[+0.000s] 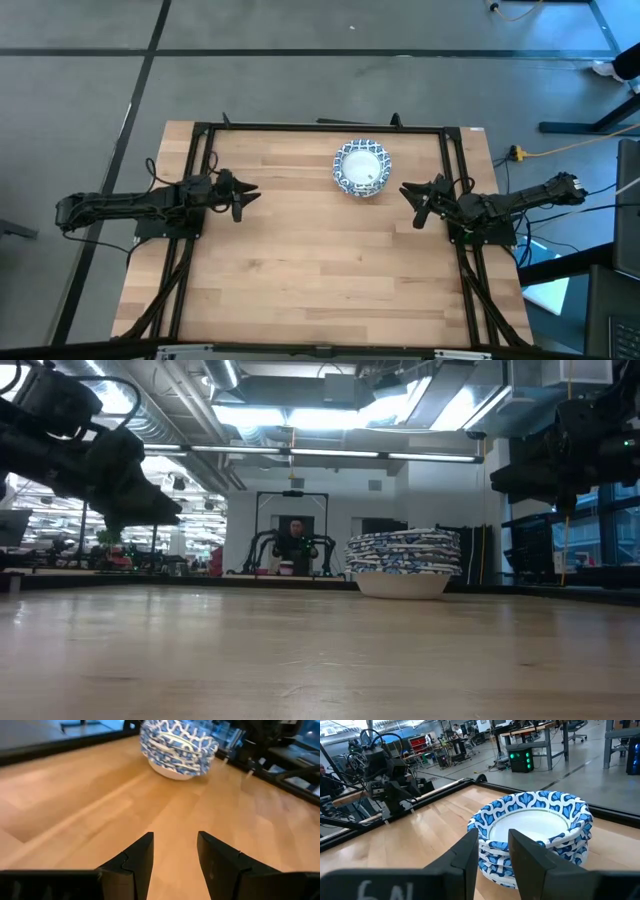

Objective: Nest bowls inside each other
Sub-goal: Return to home position

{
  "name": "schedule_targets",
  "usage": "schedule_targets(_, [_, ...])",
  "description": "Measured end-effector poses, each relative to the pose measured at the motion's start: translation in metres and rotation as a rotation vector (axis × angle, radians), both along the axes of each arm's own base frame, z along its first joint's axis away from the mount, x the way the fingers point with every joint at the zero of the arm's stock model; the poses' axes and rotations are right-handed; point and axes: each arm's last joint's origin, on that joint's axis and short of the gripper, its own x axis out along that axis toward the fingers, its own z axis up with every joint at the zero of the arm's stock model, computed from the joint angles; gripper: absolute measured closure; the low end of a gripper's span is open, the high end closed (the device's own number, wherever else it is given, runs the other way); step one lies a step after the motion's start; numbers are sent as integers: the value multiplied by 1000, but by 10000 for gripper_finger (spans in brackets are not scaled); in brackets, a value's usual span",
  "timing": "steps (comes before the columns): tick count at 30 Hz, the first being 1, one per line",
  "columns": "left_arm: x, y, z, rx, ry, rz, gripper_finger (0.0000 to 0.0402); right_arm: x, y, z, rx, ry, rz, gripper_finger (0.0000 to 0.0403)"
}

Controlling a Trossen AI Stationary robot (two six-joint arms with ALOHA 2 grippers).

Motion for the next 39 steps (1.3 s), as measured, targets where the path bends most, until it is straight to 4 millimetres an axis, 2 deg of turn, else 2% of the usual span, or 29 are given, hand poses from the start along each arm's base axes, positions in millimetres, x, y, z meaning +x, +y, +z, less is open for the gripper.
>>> schedule_targets(6, [0,-2,-1,-41,-1,-47,256,0,0,0,3,-2,8,295])
schedule_targets(12, [1,-4,-2,-186,-33,-73,256,0,0,0,20,-12,7,295])
schedule_targets(39, [0,-4,-2,-178,-29,-74,256,0,0,0,21,-12,7,295])
